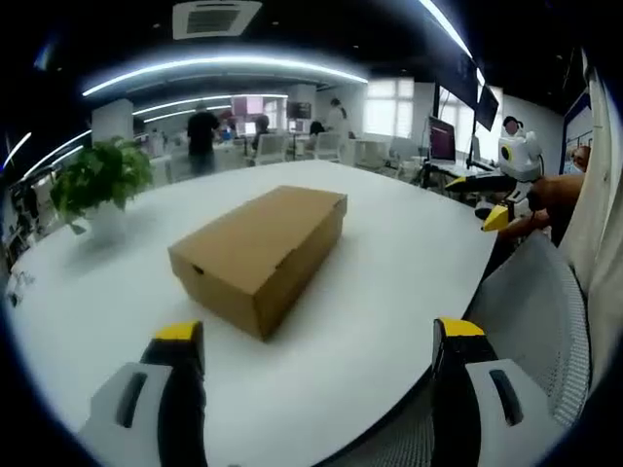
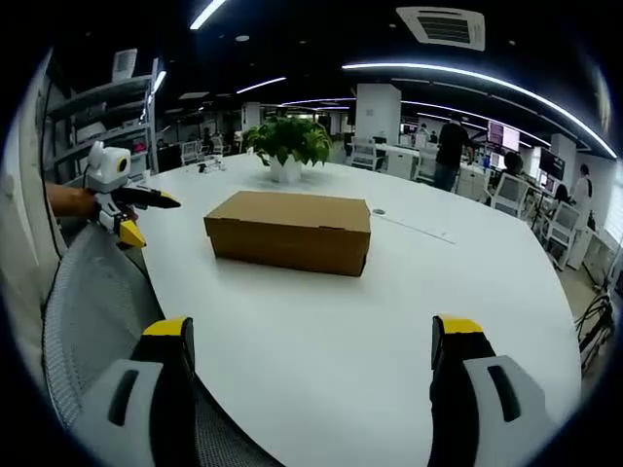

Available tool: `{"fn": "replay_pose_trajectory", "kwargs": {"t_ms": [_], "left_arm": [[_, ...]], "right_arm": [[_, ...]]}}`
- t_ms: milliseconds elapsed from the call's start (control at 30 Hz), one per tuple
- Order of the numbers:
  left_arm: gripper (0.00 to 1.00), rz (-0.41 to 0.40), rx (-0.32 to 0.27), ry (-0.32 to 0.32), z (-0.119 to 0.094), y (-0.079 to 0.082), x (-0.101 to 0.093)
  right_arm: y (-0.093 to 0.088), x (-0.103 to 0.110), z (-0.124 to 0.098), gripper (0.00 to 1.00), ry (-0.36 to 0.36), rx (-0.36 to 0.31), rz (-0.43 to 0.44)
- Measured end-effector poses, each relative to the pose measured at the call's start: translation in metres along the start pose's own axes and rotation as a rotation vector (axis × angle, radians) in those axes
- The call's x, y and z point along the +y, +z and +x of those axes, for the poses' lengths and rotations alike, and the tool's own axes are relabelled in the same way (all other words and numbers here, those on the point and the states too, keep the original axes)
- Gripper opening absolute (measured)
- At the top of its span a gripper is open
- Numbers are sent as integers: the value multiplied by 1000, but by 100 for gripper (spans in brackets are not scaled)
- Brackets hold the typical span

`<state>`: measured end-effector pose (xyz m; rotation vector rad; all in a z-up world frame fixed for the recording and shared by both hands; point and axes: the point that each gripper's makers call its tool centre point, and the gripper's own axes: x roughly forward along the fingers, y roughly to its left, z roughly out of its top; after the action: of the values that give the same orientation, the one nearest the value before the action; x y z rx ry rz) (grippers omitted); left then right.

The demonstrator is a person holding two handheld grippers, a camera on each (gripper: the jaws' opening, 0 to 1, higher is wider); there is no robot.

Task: Operate the shoe box by opening the lid, removing the specified soft item, and placing it in the target area until the item is outside and the box remains undamaged.

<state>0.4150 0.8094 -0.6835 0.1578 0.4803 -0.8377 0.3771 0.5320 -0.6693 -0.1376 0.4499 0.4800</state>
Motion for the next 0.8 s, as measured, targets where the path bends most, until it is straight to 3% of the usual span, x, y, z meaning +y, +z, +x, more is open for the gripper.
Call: {"fn": "replay_pose_trajectory", "kwargs": {"t_ms": [800], "left_arm": [[99,-1,-3,3,3,2,3]], "right_arm": [[4,-7,-4,96,-16,-16,11]]}}
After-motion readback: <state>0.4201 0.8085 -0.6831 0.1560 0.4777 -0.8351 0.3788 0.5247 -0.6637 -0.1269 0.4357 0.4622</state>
